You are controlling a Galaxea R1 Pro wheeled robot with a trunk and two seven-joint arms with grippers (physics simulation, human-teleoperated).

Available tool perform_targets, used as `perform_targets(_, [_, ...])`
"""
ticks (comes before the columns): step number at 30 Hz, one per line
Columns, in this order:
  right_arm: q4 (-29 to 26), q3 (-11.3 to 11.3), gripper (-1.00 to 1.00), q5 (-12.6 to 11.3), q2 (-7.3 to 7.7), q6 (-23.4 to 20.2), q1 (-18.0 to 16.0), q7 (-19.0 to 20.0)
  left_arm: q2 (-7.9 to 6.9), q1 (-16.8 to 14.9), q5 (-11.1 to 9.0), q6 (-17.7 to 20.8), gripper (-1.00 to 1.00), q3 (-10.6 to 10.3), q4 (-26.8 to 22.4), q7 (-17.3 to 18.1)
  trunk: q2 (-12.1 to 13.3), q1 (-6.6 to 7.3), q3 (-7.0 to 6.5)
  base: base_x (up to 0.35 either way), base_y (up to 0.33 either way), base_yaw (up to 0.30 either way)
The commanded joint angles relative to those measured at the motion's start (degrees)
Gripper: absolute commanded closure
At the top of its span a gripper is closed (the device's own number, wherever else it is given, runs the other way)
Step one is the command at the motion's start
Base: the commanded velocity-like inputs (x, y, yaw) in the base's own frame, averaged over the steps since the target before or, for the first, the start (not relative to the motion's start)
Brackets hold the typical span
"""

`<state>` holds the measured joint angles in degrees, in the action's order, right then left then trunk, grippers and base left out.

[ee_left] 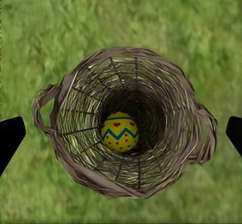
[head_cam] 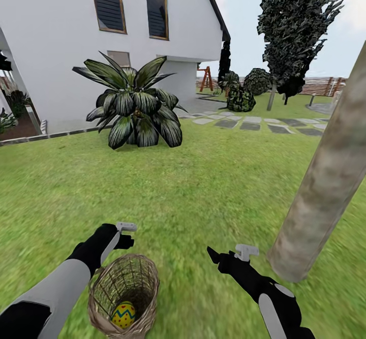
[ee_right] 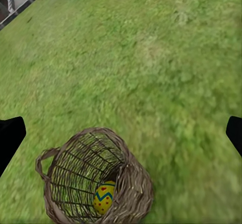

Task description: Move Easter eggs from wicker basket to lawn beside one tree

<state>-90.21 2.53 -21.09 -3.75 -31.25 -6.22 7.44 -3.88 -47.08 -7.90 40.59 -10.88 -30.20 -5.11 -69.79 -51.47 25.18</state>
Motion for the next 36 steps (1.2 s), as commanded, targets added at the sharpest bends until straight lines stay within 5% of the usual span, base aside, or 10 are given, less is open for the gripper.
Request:
perform_targets(1, [-0.1,-0.1,-1.00,-0.1,-0.01,-0.3,0.0,0.1,-0.10,0.0,-0.6,0.2,-1.00,-0.5,-0.1,-0.5,-0.5,-0.23,0.25,0.000,0.000,0.000])
perform_targets(36, [0.3,-0.2,-1.00,-0.1,0.04,-0.3,-0.1,0.1,-0.88,0.0,-0.6,0.2,-1.00,-0.5,-0.1,-1.0,-14.5,-7.92,6.53,0.000,0.000,0.000])
